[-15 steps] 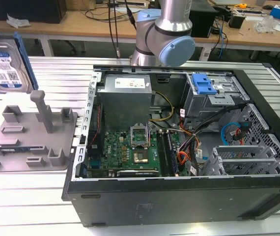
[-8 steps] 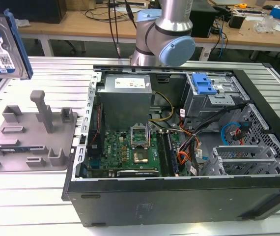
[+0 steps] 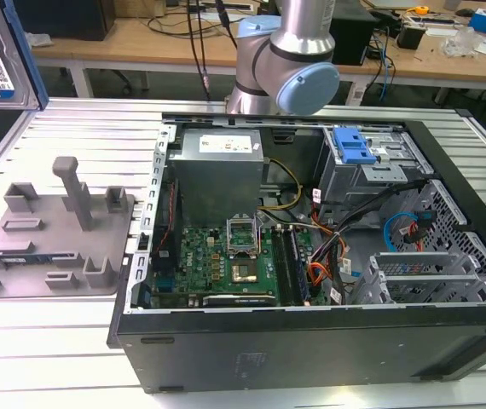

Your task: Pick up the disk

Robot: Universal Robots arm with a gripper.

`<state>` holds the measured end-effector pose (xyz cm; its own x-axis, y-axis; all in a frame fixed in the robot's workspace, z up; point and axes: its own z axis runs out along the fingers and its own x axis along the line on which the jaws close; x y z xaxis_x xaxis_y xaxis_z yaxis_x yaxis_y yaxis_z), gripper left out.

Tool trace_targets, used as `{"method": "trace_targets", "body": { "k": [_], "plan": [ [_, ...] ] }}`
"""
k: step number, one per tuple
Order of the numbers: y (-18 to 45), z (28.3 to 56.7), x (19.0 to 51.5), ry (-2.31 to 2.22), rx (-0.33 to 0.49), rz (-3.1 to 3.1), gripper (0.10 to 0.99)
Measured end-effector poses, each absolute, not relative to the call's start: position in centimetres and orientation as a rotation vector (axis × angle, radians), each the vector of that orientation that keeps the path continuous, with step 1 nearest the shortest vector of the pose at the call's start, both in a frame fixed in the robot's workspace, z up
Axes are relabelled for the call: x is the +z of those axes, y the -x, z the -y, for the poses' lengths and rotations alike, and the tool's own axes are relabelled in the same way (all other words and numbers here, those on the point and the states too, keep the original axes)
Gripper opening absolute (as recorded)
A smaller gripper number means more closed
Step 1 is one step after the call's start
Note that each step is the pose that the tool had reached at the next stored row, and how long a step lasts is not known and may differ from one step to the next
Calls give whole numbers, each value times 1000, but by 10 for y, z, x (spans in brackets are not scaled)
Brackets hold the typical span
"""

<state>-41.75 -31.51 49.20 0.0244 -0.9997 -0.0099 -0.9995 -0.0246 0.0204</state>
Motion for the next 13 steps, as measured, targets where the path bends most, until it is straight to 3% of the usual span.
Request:
{"method": "trace_targets", "body": {
  "k": [13],
  "plan": [
    [418,315,492,-2243,-34,2189,369]
  ]
}}
